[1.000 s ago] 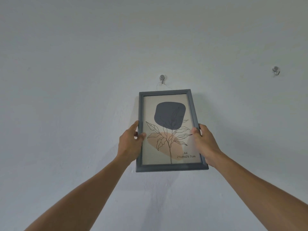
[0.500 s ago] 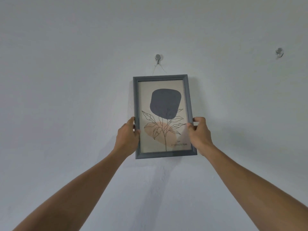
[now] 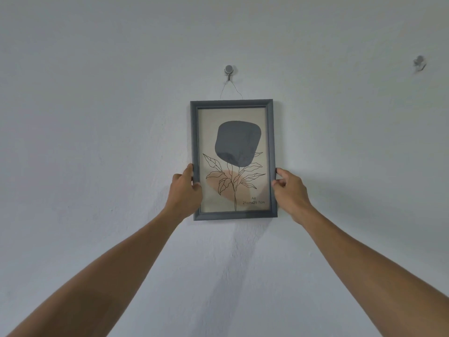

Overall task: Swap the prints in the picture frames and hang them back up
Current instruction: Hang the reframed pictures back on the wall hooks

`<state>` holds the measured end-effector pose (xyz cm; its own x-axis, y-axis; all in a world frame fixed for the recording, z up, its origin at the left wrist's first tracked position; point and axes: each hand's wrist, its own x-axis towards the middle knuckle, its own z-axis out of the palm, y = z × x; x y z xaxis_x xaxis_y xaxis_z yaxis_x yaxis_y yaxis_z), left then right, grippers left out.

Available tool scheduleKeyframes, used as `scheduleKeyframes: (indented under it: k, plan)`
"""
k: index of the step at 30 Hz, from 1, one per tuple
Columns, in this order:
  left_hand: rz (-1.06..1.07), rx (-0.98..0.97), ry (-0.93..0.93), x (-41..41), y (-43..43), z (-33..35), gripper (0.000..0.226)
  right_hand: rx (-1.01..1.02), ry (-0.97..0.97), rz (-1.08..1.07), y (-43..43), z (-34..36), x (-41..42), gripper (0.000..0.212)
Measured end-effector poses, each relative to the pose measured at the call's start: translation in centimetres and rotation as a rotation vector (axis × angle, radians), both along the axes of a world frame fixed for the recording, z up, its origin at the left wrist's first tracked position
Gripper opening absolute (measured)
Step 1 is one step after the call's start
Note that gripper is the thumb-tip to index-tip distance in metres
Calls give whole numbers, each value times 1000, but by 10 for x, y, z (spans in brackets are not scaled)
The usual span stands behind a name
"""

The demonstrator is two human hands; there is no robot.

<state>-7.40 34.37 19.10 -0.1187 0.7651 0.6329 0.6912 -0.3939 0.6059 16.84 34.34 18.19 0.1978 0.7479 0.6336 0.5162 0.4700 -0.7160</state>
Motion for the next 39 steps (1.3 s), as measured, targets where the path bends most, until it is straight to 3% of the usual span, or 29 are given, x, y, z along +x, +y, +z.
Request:
scheduleKeyframes:
  k: [7,11,14,16,21,28,34,39]
  plan:
    - [-2,-16,4,5,-2,-1,55,-12,-52,-59,3,-3,1,23]
    - [36,41,-23,7,-16,-7,56,-7,57,-139,-2,-13,-5,41]
    - [46,108,-15,7,-34,-19,43,104,89,-185,-15,-28,-18,35]
    - [40,128,20,5,-52,-33,32,108,86,-72,-27,-45,-33,25]
    - [47,40,67,-9,-108,-89,24,-53,110,213,-66,-102,-90,20]
    - [172,-168,78,-85,-183,-195,21,-438,120,518,-136,-201,-175,16]
    - [302,-437,110,-171,-263,-288,19,-716,83,618,-209,-292,-249,16]
    - [344,-576,15,-227,-326,-344,19,-850,0,650,-268,-360,-309,15]
